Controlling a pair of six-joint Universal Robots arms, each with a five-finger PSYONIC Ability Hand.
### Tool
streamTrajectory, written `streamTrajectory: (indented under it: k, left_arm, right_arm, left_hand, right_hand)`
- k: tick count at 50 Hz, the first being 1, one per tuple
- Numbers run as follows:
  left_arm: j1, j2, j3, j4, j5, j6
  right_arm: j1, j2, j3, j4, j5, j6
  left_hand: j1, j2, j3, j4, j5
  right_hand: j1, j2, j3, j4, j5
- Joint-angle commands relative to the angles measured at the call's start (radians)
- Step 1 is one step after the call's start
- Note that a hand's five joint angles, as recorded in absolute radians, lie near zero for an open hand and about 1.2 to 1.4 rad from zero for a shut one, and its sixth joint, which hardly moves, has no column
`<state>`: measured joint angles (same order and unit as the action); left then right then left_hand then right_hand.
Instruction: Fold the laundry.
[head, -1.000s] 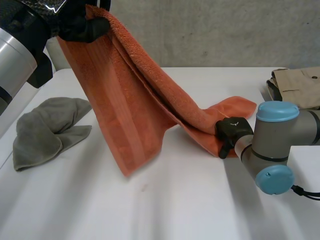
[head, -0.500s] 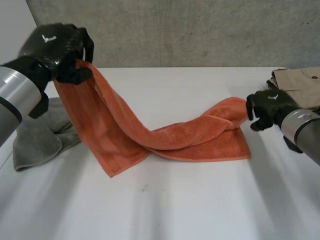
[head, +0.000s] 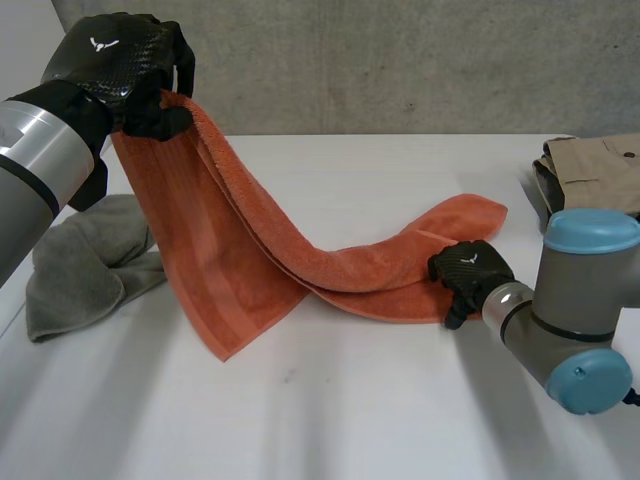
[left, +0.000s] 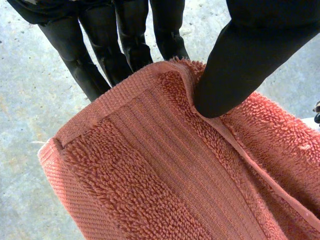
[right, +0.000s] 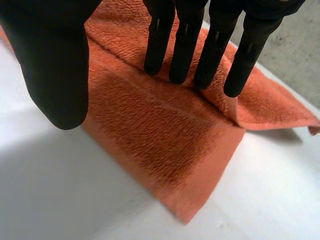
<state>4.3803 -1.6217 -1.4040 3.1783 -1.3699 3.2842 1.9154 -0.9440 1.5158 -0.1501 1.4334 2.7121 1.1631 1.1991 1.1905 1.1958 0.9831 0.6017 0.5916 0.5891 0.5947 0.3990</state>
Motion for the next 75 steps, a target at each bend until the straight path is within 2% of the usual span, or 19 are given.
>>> streamTrajectory:
  k: [1, 13, 28, 29, 33, 40, 43, 47, 51, 52, 54, 55, 58, 60, 63, 67, 71, 75]
  left_arm:
    - [0.004, 0.005, -0.009, 0.002, 0.002, 0.000]
    - [0.018, 0.019, -0.024, 0.002, 0.005, 0.000]
    - [0.028, 0.017, -0.043, 0.003, 0.008, 0.000]
    - [0.030, 0.017, -0.044, 0.003, 0.006, 0.000]
    - [0.039, 0.006, -0.049, 0.006, 0.006, 0.006]
    - [0.054, -0.047, -0.030, 0.026, 0.005, 0.009]
    - [0.061, -0.099, 0.009, 0.061, -0.005, 0.009]
    - [0.065, -0.193, 0.147, 0.178, -0.050, 0.003]
    - [0.070, -0.268, 0.313, 0.339, -0.161, -0.006]
    - [0.076, -0.285, 0.362, 0.407, -0.208, -0.003]
    - [0.080, -0.297, 0.396, 0.468, -0.245, -0.009]
    - [0.090, -0.305, 0.414, 0.517, -0.274, -0.011]
    - [0.093, -0.307, 0.410, 0.534, -0.288, -0.011]
    - [0.087, -0.305, 0.346, 0.491, -0.276, -0.021]
    - [0.071, -0.302, 0.171, 0.419, -0.232, -0.053]
    - [0.050, -0.305, -0.023, 0.417, -0.167, -0.058]
    - [0.053, -0.328, -0.182, 0.446, -0.137, -0.029]
    - [0.073, -0.369, -0.285, 0.453, -0.137, 0.041]
  right_arm:
    - [-0.006, 0.036, -0.011, -0.094, -0.001, -0.018]
    - [-0.013, 0.122, -0.103, -0.118, 0.007, -0.034]
    - [-0.013, 0.142, -0.177, -0.129, 0.028, -0.026]
    - [-0.013, 0.146, -0.180, -0.129, 0.028, -0.028]
    - [-0.021, 0.149, -0.192, -0.129, 0.035, -0.025]
    - [-0.033, 0.116, -0.252, -0.143, 0.039, 0.004]
    - [-0.038, 0.119, -0.314, -0.143, 0.036, 0.011]
    - [-0.055, 0.119, -0.489, -0.178, 0.041, -0.002]
    - [-0.084, 0.064, -0.646, -0.259, 0.059, 0.005]
    - [-0.102, 0.024, -0.678, -0.311, 0.085, 0.027]
    - [-0.121, -0.015, -0.695, -0.368, 0.122, 0.064]
    - [-0.133, -0.047, -0.691, -0.418, 0.149, 0.104]
    - [-0.151, -0.078, -0.668, -0.470, 0.162, 0.158]
    - [-0.156, -0.091, -0.622, -0.433, 0.134, 0.184]
    - [-0.162, -0.099, -0.519, -0.283, 0.030, 0.186]
    - [-0.177, -0.090, -0.380, -0.110, -0.066, 0.176]
    - [-0.203, -0.064, -0.223, -0.026, -0.093, 0.131]
    - [-0.230, -0.033, -0.094, -0.022, -0.097, 0.045]
  left_hand:
    - [0.233, 0.197, 0.206, 0.200, 0.239]
    - [0.233, 0.197, 0.206, 0.200, 0.239]
    - [0.233, 0.197, 0.206, 0.200, 0.239]
    - [0.233, 0.197, 0.206, 0.200, 0.239]
    - [0.233, 0.197, 0.206, 0.200, 0.239]
    - [0.233, 0.197, 0.206, 0.200, 0.239]
    - [0.233, 0.197, 0.206, 0.200, 0.239]
    - [0.233, 0.197, 0.206, 0.200, 0.239]
    - [0.233, 0.197, 0.206, 0.200, 0.239]
    - [0.233, 0.197, 0.206, 0.200, 0.239]
    - [0.233, 0.197, 0.206, 0.200, 0.239]
    - [0.233, 0.197, 0.206, 0.200, 0.239]
    - [0.233, 0.197, 0.206, 0.200, 0.239]
    - [0.233, 0.197, 0.206, 0.200, 0.239]
    - [0.233, 0.197, 0.206, 0.200, 0.239]
    - [0.233, 0.197, 0.206, 0.200, 0.239]
    - [0.233, 0.197, 0.206, 0.200, 0.239]
    - [0.233, 0.197, 0.206, 0.200, 0.239]
  right_hand:
    - [0.098, 0.108, 0.111, 0.105, 0.127]
    - [0.157, 0.167, 0.170, 0.164, 0.185]
    - [0.242, 0.252, 0.255, 0.249, 0.270]
    - [0.277, 0.287, 0.290, 0.284, 0.305]
    - [0.793, 0.803, 0.805, 0.800, 0.821]
    - [0.795, 0.805, 0.807, 0.802, 0.823]
    - [0.795, 0.805, 0.807, 0.802, 0.823]
    - [0.795, 0.805, 0.807, 0.802, 0.823]
    - [0.795, 0.805, 0.807, 0.802, 0.823]
    - [0.795, 0.805, 0.807, 0.802, 0.823]
    - [0.795, 0.805, 0.807, 0.802, 0.823]
    - [0.795, 0.805, 0.807, 0.802, 0.823]
    - [0.795, 0.805, 0.807, 0.802, 0.823]
    - [0.795, 0.805, 0.807, 0.802, 0.823]
    - [0.795, 0.805, 0.807, 0.802, 0.823]
    - [0.795, 0.805, 0.807, 0.802, 0.823]
    - [0.795, 0.805, 0.807, 0.802, 0.823]
    - [0.795, 0.805, 0.807, 0.802, 0.823]
